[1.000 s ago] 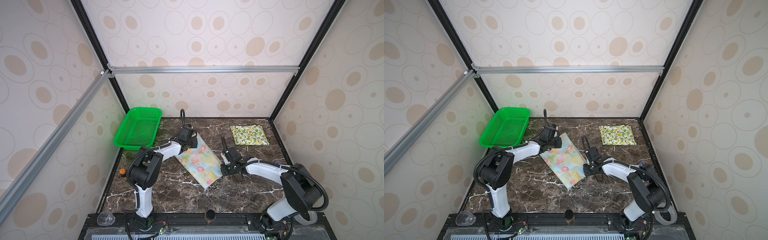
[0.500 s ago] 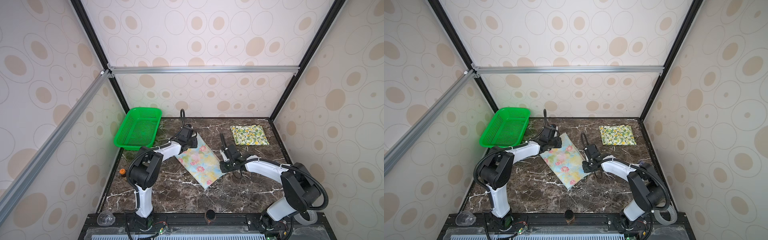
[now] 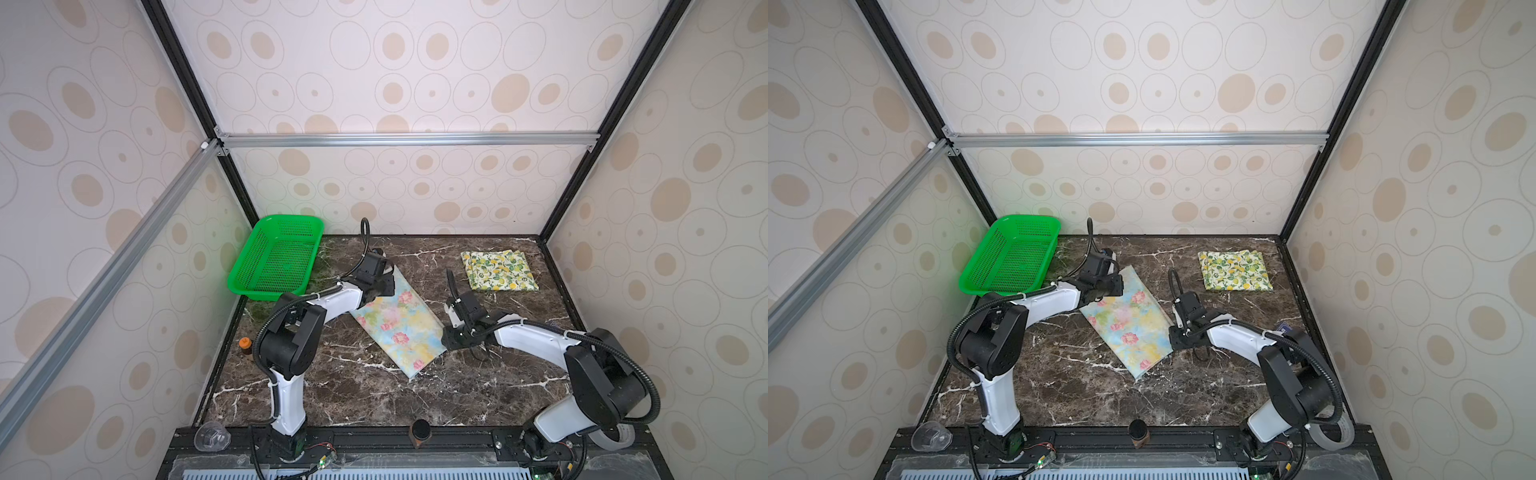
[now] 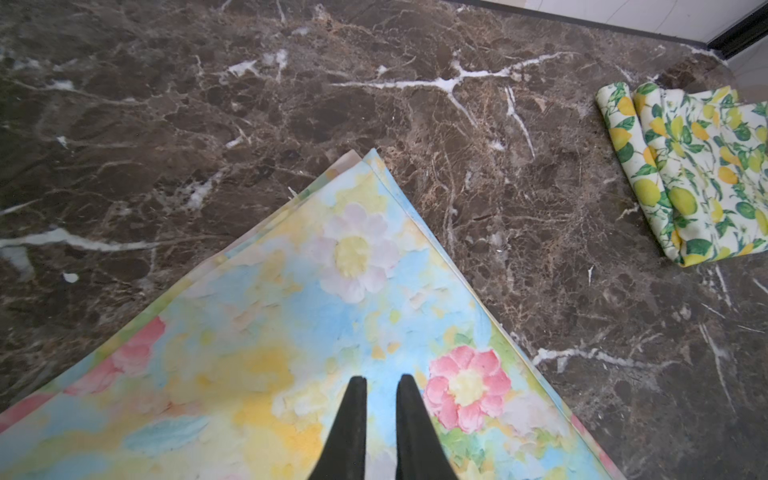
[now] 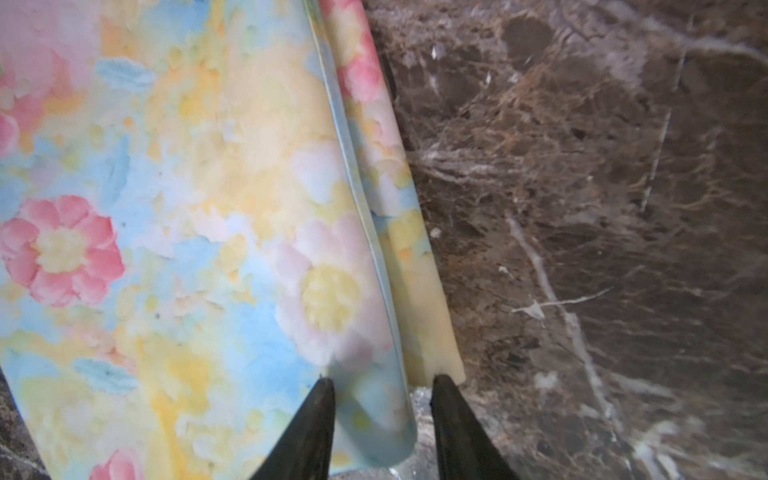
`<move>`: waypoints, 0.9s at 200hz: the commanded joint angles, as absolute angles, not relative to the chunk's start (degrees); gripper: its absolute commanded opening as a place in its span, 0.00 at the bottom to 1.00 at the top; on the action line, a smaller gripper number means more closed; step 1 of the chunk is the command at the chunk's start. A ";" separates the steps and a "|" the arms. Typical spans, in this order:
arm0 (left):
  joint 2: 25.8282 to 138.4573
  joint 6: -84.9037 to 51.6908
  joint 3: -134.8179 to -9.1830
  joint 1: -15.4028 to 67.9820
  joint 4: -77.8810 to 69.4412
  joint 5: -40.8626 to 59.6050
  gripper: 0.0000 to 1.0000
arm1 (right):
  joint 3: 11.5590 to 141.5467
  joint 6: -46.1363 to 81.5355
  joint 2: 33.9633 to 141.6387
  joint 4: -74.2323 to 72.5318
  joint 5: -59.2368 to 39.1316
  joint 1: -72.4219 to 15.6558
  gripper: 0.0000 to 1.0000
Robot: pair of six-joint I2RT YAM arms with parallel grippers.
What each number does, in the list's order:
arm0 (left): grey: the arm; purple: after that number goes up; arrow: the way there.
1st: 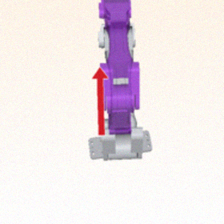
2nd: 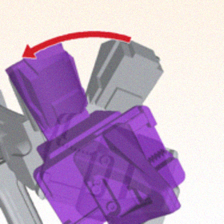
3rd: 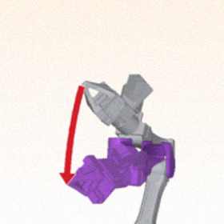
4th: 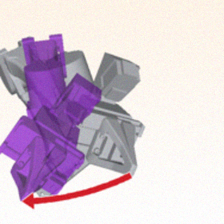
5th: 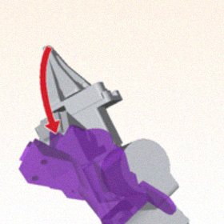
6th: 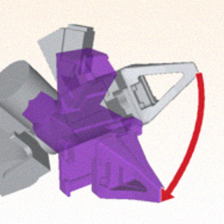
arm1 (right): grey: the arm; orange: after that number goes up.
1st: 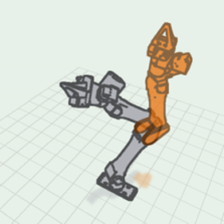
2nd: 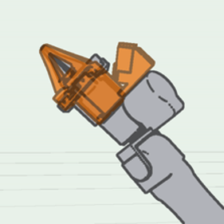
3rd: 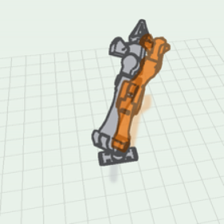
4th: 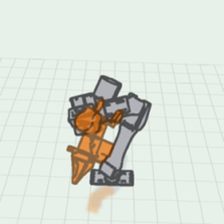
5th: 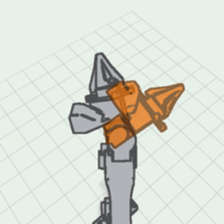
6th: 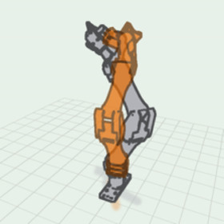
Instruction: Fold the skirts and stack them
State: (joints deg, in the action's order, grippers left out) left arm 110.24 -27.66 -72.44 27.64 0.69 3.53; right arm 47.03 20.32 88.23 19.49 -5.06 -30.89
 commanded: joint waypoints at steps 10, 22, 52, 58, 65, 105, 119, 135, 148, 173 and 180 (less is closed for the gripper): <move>108.90 -27.95 -72.69 27.42 0.57 2.99 0.15 | 46.28 21.14 88.35 17.87 -7.53 -30.58 0.34; 108.76 -27.95 -72.60 27.37 0.55 2.95 0.16 | 46.14 21.09 88.45 17.36 -8.12 -30.58 0.31; 108.93 -27.97 -72.69 27.35 0.54 2.97 0.16 | 46.16 21.27 89.05 16.83 -8.35 -30.50 0.21; 108.98 -27.95 -72.69 27.42 0.53 2.99 0.16 | 46.16 21.27 89.11 16.83 -8.26 -30.48 0.20; 108.98 -27.95 -72.70 27.38 0.53 2.99 0.15 | 46.15 21.35 89.29 16.82 -8.20 -30.43 0.19; 109.07 -27.94 -72.86 27.37 0.63 3.00 0.16 | 46.82 21.02 89.14 17.68 -6.32 -30.35 0.04; 109.06 -27.95 -72.86 27.38 0.59 2.99 0.15 | 47.52 20.36 88.64 18.51 -5.29 -30.35 0.01; 109.07 -27.85 -72.94 27.42 0.62 2.99 0.15 | 48.88 19.35 88.27 19.78 -4.41 -30.40 0.01; 109.03 -27.93 -72.95 27.42 0.61 2.99 0.15 | 49.96 18.51 88.21 20.50 -4.31 -30.40 0.01; 109.07 -27.97 -72.95 27.42 0.62 2.89 0.15 | 51.33 17.53 88.51 21.01 -4.67 -30.39 0.00; 109.07 -28.03 -72.95 27.40 0.62 2.90 0.15 | 51.83 17.45 88.67 21.33 -4.82 -30.40 0.00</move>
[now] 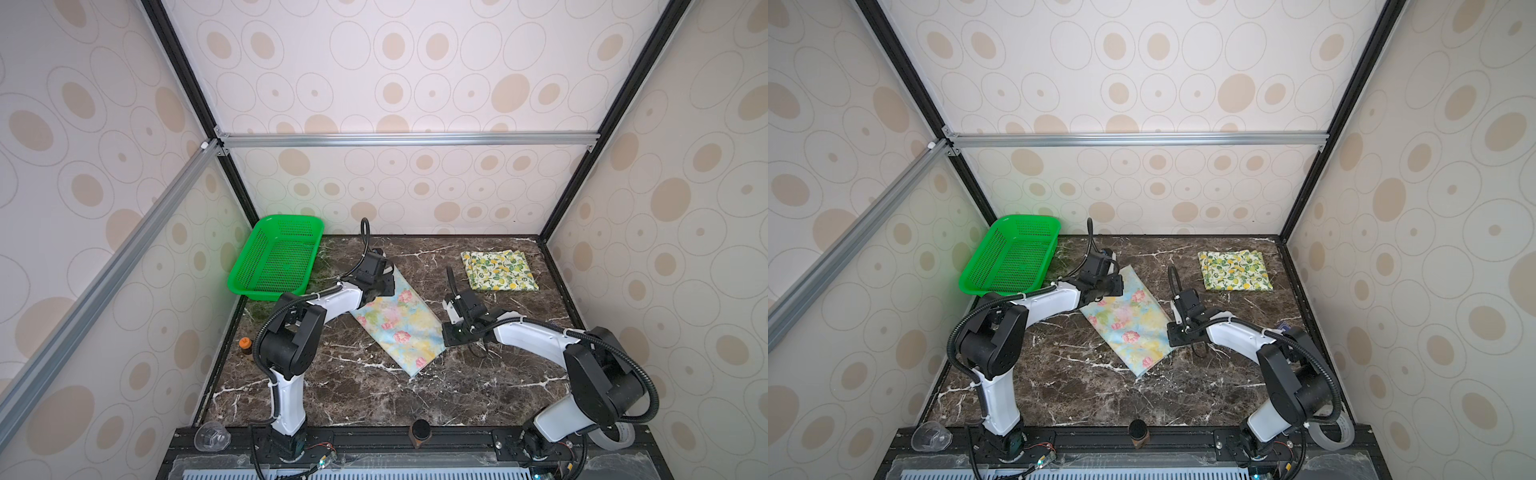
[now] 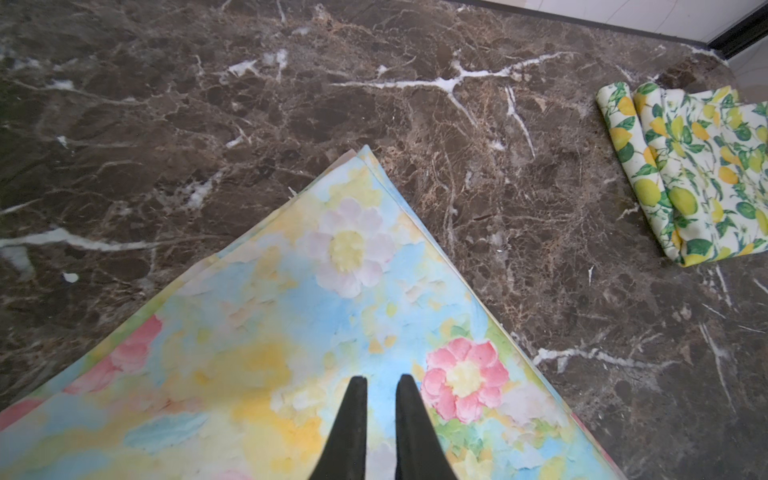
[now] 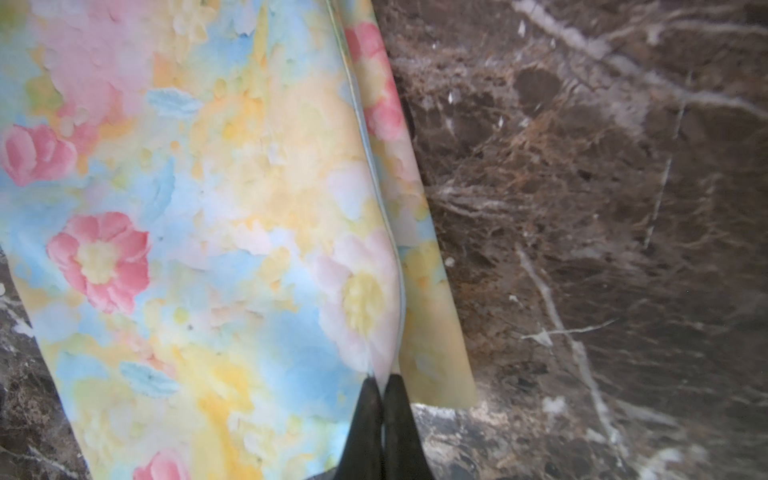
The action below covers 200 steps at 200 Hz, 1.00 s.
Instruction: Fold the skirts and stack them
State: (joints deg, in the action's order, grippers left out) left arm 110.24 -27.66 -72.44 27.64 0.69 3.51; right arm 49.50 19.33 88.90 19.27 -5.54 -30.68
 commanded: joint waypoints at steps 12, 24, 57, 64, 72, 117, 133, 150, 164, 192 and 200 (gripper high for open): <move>108.91 -28.04 -72.91 27.35 0.62 2.90 0.15 | 52.31 17.14 88.69 21.45 -4.97 -30.41 0.00; 108.98 -27.99 -72.86 27.36 0.62 2.81 0.15 | 52.72 16.75 88.73 21.48 -5.10 -30.40 0.00; 109.07 -28.04 -72.86 27.42 0.53 2.90 0.15 | 53.76 15.98 89.70 21.94 -3.97 -30.40 0.00; 109.03 -28.04 -72.86 27.38 0.55 2.90 0.15 | 53.79 15.94 89.97 21.93 -3.71 -30.36 0.00; 109.02 -27.95 -72.86 27.34 0.55 2.86 0.15 | 53.73 16.01 90.23 21.87 -3.40 -30.34 0.00; 109.90 -27.27 -72.93 27.42 1.13 2.75 0.15 | 53.09 17.09 90.57 22.15 -1.63 -30.36 0.00; 110.18 -26.96 -72.69 27.42 1.36 2.33 0.15 | 52.56 17.47 90.49 22.23 -1.16 -30.37 0.05; 110.52 -26.61 -72.36 27.42 1.38 1.95 0.15 | 51.99 17.67 90.44 22.23 -1.32 -30.40 0.08; 110.61 -26.47 -72.18 27.42 1.56 1.85 0.15 | 51.70 18.12 90.05 22.60 -0.81 -30.36 0.23; 110.10 -25.72 -71.72 27.42 2.18 1.71 0.15 | 52.65 18.03 87.38 25.47 5.20 -32.74 0.43; 110.04 -25.41 -71.63 27.36 2.56 1.75 0.14 | 53.11 18.49 86.47 26.44 6.53 -33.76 0.44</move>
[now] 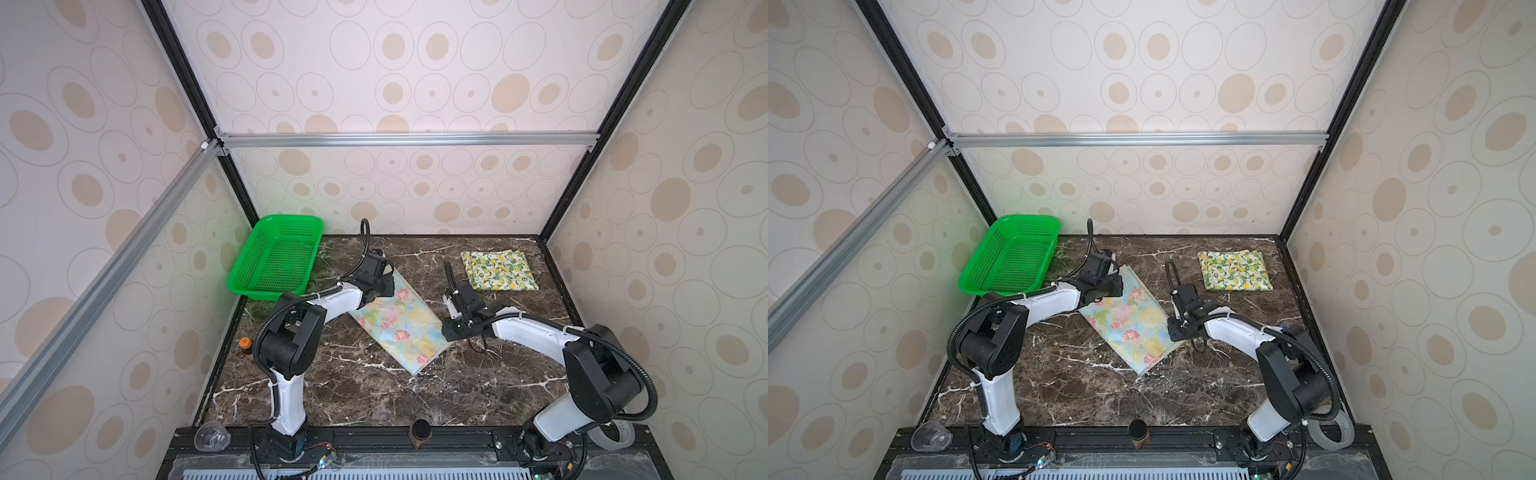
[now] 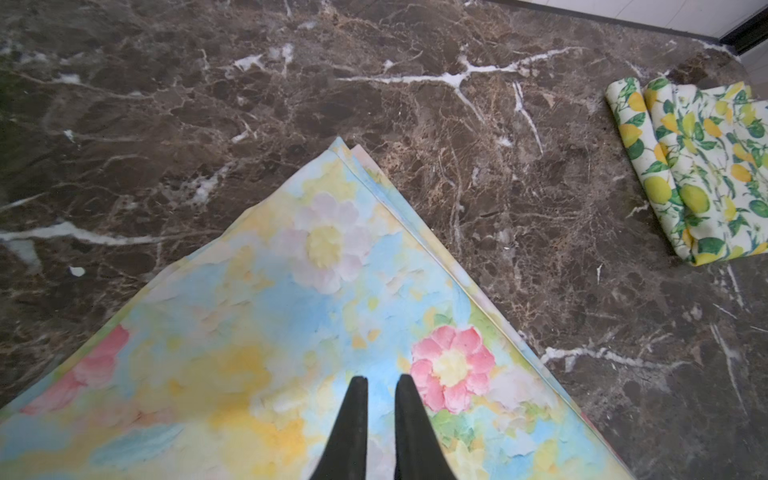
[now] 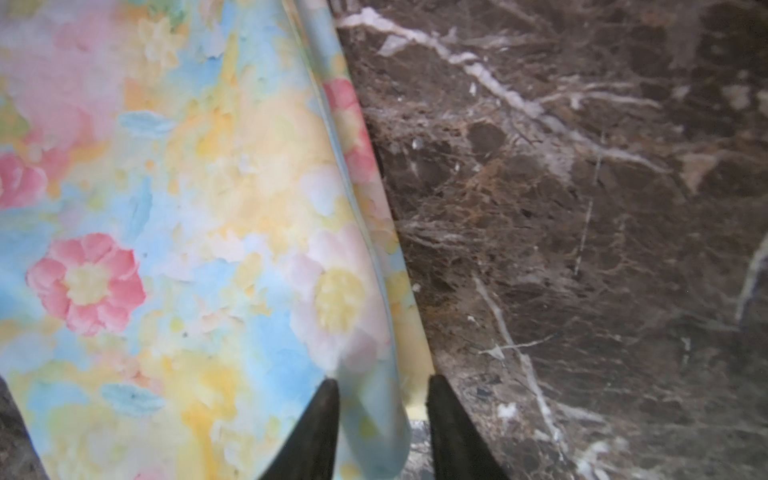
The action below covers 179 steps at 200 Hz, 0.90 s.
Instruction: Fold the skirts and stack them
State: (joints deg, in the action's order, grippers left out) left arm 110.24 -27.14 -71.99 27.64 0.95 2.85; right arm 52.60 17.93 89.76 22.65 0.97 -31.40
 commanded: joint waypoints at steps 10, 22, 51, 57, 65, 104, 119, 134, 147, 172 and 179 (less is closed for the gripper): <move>109.73 -25.06 -71.63 27.33 3.28 1.31 0.14 | 53.53 18.97 85.37 27.32 8.03 -35.39 0.44; 109.36 -24.90 -71.18 27.25 3.77 1.01 0.14 | 53.91 19.41 84.27 27.72 9.54 -37.74 0.44; 108.76 -24.53 -69.72 26.56 4.92 0.89 0.14 | 53.39 22.53 84.52 25.61 4.27 -39.68 0.23; 108.75 -24.52 -69.32 26.36 4.92 0.97 0.13 | 52.94 23.27 84.85 24.74 3.15 -39.72 0.16; 108.77 -24.70 -68.89 26.03 5.07 1.01 0.13 | 52.36 23.99 85.37 23.42 1.97 -39.65 0.09; 109.34 -24.40 -67.30 25.58 5.28 1.43 0.13 | 51.68 24.70 89.67 20.98 0.59 -39.64 0.00; 109.42 -24.43 -66.33 25.58 4.55 1.49 0.13 | 51.64 24.74 91.22 20.05 0.06 -39.30 0.00; 109.82 -24.69 -65.77 25.58 4.23 1.66 0.13 | 51.24 25.12 93.07 18.80 -1.21 -38.16 0.00; 110.43 -24.83 -65.41 25.58 4.26 2.06 0.13 | 50.65 25.28 94.30 17.71 -2.42 -37.01 0.00; 111.16 -25.34 -64.59 25.58 4.54 2.33 0.12 | 50.77 23.71 96.46 17.26 -3.27 -35.49 0.00; 111.18 -25.47 -64.22 25.57 4.57 2.44 0.12 | 51.06 23.25 97.14 17.53 -3.33 -34.97 0.00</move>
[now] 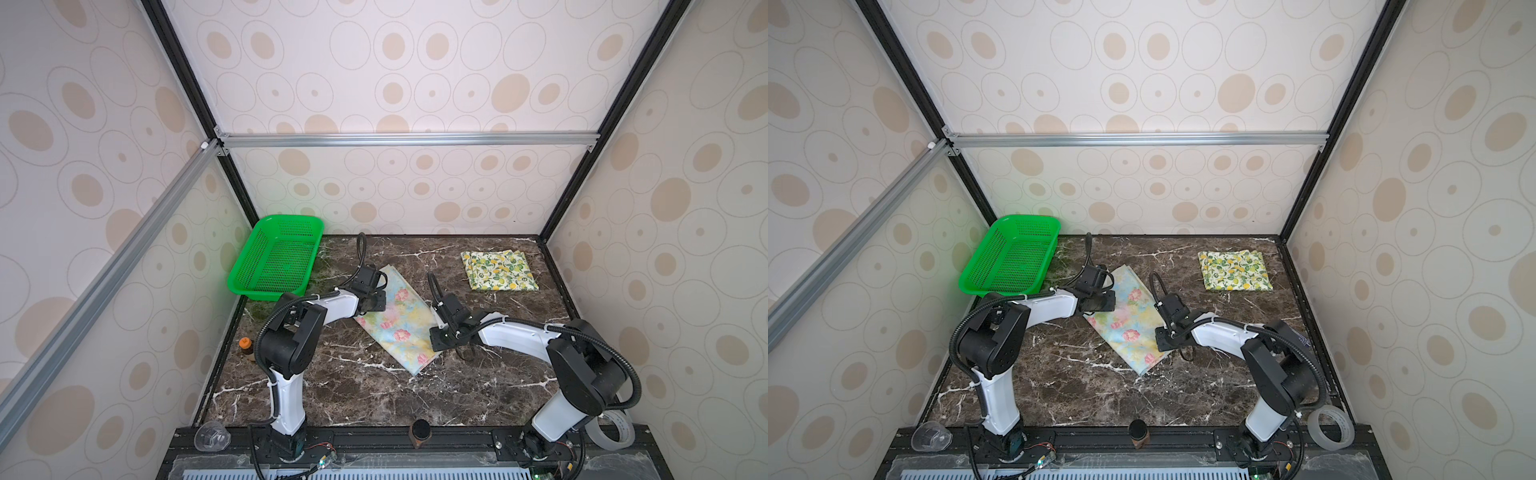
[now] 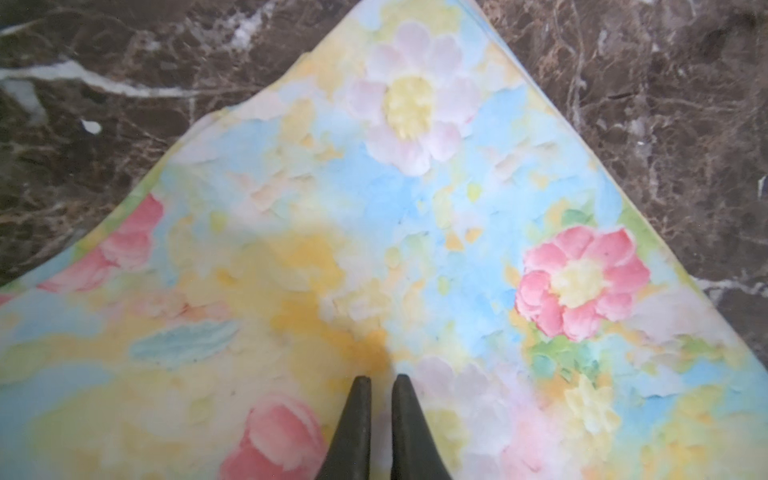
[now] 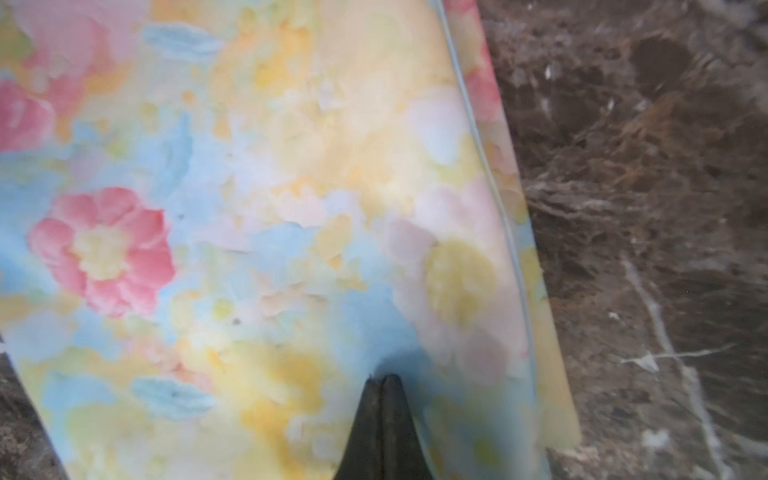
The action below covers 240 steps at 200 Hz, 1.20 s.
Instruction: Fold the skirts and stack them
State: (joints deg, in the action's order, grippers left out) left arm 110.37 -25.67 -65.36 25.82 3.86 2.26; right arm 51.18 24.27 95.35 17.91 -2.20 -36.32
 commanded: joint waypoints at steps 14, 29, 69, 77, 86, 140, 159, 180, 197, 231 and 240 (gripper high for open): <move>111.38 -25.94 -63.41 25.58 4.58 3.05 0.12 | 51.38 22.51 98.39 17.50 -3.58 -33.57 0.00; 111.46 -26.94 -62.16 25.58 4.51 3.75 0.12 | 51.56 21.87 99.47 16.91 -4.98 -31.21 0.00; 110.00 -30.30 -57.62 25.58 2.51 6.88 0.12 | 56.30 17.85 103.36 18.60 -5.54 -27.75 0.00; 109.62 -30.89 -56.65 25.58 2.27 7.75 0.12 | 57.81 17.05 104.65 19.35 -5.73 -27.42 0.00; 109.07 -31.55 -55.61 25.59 2.04 8.04 0.12 | 59.36 16.12 105.93 19.92 -5.93 -27.02 0.00; 103.88 -36.35 -47.86 26.54 -0.26 10.33 0.12 | 67.39 13.75 110.97 20.52 -7.54 -24.07 0.00; 102.12 -38.22 -45.57 27.27 -0.60 10.41 0.12 | 69.67 12.13 112.46 20.72 -8.03 -23.84 0.00; 99.90 -39.41 -43.60 27.81 -0.47 10.39 0.12 | 71.01 10.45 113.07 21.17 -8.99 -23.81 0.00; 97.68 -40.11 -42.44 27.80 0.13 9.57 0.12 | 71.05 9.57 112.18 21.47 -10.55 -23.73 0.00; 93.69 -38.80 -44.15 27.86 4.04 6.94 0.13 | 70.74 9.39 108.42 23.32 -11.38 -23.72 0.00; 93.15 -37.60 -45.98 27.93 5.62 6.18 0.13 | 70.15 10.19 106.95 23.37 -11.87 -23.69 0.00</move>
